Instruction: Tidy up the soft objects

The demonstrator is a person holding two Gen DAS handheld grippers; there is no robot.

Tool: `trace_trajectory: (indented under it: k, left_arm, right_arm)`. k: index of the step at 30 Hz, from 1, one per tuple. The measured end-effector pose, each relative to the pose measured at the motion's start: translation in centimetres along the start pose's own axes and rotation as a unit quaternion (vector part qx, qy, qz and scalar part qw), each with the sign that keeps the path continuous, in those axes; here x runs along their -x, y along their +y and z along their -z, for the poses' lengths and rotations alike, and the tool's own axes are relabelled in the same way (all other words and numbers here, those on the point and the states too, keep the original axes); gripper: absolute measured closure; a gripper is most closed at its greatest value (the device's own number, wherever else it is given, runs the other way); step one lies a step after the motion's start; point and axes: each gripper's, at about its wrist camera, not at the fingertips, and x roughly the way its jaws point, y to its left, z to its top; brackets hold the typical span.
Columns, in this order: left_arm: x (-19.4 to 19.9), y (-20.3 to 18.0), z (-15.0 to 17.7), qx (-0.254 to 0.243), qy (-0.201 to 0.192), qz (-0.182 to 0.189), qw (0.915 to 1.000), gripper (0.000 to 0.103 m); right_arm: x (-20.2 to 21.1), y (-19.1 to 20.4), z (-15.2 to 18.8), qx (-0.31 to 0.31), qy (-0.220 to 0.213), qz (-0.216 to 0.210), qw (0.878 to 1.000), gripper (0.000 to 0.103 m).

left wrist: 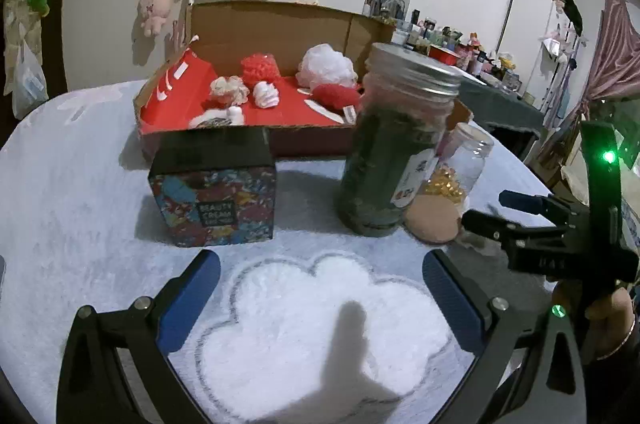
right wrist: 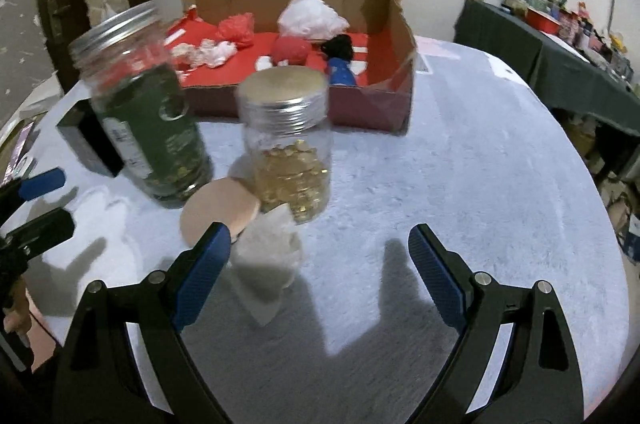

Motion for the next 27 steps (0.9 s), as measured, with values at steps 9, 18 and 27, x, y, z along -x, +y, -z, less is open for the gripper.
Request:
trace_trajectory:
  k: [9,18,27]
  left_arm:
    - [-0.1,0.6,-0.1,0.004,0.010,0.007,0.9999,0.000]
    - [-0.5,1.0,-0.2,0.006,0.019,0.014,0.9997,0.000]
    - [-0.3,1.4,-0.1,0.010,0.021,0.015,0.9996,0.000]
  right_arm:
    - [-0.5,0.2,-0.2,-0.012,0.018,-0.064,0.998,0.012]
    - [-1.4,1.6,-0.7,-0.018,0.028,-0.098,0.995,0.037]
    - [-0.8,2.3,-0.4,-0.025,0.034,-0.173,0.984,0.087]
